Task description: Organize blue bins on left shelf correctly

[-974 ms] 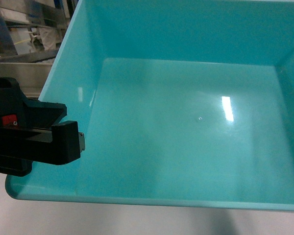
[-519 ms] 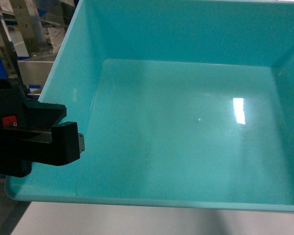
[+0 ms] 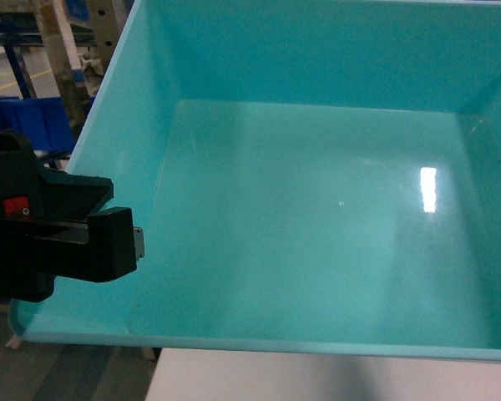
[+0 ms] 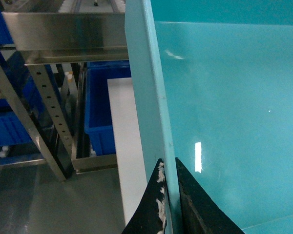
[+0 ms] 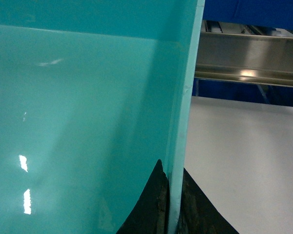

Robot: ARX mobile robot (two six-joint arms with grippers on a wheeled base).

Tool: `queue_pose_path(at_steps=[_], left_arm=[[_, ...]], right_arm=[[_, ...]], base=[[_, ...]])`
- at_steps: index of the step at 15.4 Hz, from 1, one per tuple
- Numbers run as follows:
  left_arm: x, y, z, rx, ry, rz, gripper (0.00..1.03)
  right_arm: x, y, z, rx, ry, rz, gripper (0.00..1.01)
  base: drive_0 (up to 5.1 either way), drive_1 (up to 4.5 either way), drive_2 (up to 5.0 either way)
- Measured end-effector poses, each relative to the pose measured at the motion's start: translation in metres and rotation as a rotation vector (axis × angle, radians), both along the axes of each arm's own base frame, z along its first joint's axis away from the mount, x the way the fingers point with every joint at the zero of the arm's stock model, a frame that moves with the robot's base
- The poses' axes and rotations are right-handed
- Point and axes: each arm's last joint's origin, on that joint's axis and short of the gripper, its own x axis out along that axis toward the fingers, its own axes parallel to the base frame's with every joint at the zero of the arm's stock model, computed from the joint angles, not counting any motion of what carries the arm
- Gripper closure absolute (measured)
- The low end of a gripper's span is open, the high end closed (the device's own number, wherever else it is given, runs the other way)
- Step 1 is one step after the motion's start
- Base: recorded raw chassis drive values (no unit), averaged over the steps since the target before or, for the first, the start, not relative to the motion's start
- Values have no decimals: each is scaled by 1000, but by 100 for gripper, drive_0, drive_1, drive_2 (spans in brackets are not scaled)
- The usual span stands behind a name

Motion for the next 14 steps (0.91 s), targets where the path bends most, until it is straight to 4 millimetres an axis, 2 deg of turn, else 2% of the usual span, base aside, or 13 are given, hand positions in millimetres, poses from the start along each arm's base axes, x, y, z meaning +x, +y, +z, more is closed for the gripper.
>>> queue_pose_path(at_steps=[14], left_arm=[[0,0,0,0,1,0,101]], right_arm=[[0,0,0,-1,2,0,99]], base=[[-494,246,246]])
